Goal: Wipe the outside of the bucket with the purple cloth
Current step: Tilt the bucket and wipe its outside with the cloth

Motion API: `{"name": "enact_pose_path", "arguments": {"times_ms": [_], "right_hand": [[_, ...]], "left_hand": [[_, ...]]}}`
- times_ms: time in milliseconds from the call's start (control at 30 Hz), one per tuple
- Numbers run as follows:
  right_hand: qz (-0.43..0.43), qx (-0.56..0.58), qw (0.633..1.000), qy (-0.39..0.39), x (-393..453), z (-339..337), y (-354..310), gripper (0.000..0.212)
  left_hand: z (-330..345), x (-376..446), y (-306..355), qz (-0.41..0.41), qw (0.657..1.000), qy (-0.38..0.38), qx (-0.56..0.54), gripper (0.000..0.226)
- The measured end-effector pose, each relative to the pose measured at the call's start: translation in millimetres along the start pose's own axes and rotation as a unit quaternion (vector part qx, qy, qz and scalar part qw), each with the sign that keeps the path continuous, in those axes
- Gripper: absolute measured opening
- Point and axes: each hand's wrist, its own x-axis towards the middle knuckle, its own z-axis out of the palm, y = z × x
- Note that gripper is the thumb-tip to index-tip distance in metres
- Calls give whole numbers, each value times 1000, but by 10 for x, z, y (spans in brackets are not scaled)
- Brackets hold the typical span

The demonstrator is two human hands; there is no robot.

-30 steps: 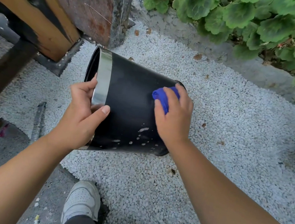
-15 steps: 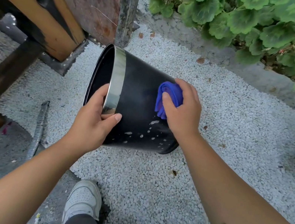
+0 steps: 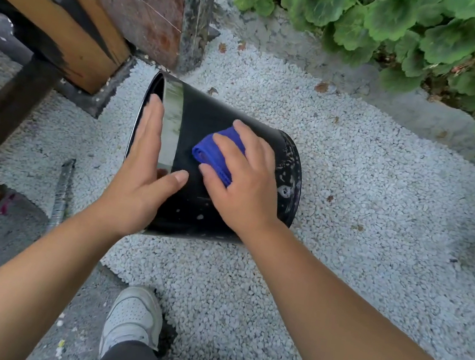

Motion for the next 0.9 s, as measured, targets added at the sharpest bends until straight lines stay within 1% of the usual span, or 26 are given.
{"name": "enact_pose_path", "arguments": {"times_ms": [67,167,300,367,467,533,600,633,667,700,733,800,833,900], "right_hand": [[47,-2,999,-2,-16,-11,139,41],[120,3,993,-13,-19,-84,388,41],[199,-6,980,-27,-66,-169,666,41],[217,-11,976,-29,-98,-194,736,41],[220,-6,975,-33,-96,-245,799,39],[231,20,973,-25,-41,-321,833,35],[270,85,959,-14,63,-426,812,32],[298,151,942,-7,132,-483,782,30],[323,237,916,-5,209,-541,745,28],[341,331,880,-11,283,-597,707,27],[356,422,833,-31,352,-646,675,27],[381,565,724,-110,464,-736,584,32],[384,607,678,-156,497,-765,522,38],[374,667,605,-221,490,-767,444,53]], "left_hand": [[8,-20,-15,16,999,10,29,89],[39,-18,34,0,999,25,29,93],[96,19,142,-13,999,26,38,90],[124,39,187,-10,999,21,48,90],[154,53,222,-8,999,12,51,89],[156,52,212,-7,998,13,54,87],[139,52,185,-8,998,19,59,86],[126,54,168,-10,998,22,62,86],[114,55,151,-13,997,24,66,85],[102,52,133,-16,997,28,66,85],[91,51,120,-20,997,31,64,84],[78,45,113,-25,997,37,60,84],[75,40,114,-26,997,38,58,84],[71,38,115,-27,998,38,52,84]]}}
